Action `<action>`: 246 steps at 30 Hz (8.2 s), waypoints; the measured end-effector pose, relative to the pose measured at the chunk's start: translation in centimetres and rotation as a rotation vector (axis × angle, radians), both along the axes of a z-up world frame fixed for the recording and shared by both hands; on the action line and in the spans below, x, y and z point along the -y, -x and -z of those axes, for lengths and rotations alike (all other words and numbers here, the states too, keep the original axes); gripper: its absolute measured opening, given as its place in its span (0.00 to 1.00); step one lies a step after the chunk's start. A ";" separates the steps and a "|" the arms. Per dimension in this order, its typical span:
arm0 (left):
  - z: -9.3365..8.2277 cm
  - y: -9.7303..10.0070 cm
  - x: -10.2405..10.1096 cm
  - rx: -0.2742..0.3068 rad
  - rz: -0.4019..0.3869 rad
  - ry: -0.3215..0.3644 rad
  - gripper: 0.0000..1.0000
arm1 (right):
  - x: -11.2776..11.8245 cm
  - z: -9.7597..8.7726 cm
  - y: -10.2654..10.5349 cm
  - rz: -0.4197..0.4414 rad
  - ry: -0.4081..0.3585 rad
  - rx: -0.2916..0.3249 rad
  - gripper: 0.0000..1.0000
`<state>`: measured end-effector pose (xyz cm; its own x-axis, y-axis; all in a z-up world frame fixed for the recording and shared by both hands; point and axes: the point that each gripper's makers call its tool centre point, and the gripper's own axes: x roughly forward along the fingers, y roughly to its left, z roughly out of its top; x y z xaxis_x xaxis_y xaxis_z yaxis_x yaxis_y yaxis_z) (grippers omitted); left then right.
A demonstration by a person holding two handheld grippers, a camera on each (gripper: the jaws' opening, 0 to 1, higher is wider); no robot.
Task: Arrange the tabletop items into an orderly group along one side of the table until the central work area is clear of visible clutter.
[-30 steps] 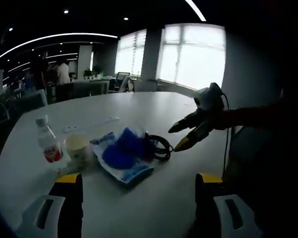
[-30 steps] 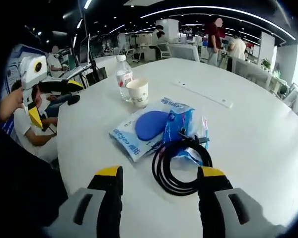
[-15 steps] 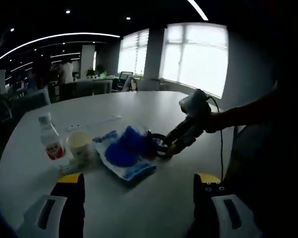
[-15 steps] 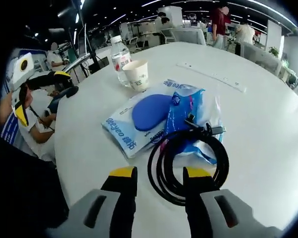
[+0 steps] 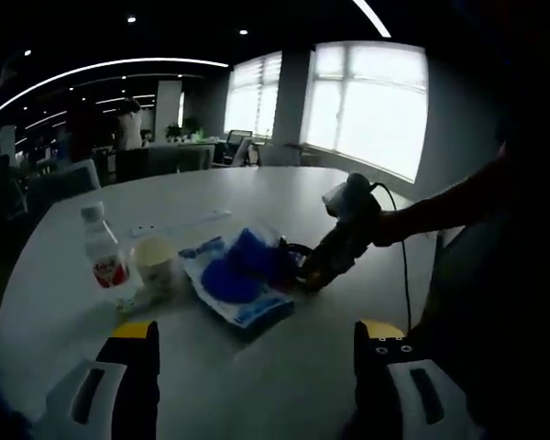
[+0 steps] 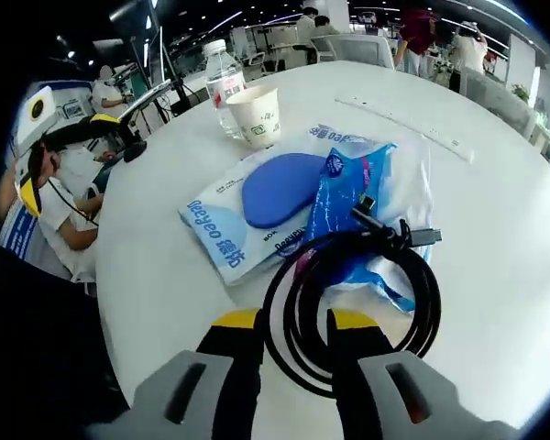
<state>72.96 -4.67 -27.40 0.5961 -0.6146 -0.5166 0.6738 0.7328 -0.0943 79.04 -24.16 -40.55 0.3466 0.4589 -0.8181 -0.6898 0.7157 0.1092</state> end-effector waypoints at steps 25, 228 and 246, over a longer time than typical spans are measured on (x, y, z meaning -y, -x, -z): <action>0.4 -0.4 0.0 -0.005 0.019 0.000 0.84 | 0.0 -3.4 -0.6 -0.116 0.086 0.244 0.02; 9.4 -19.7 18.6 -0.140 0.648 -0.400 0.29 | 0.7 -0.9 -2.4 0.958 -0.467 -0.058 0.26; 9.7 -20.1 18.0 -0.119 0.623 -0.418 0.01 | 0.0 -0.2 -2.1 1.006 -0.540 -0.134 0.07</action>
<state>93.08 -22.71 -37.14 0.1284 -0.5586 -0.8194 0.9774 0.2110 0.0093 81.10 -24.19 -40.39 0.6798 0.3262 -0.6568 0.2076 0.7734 0.5990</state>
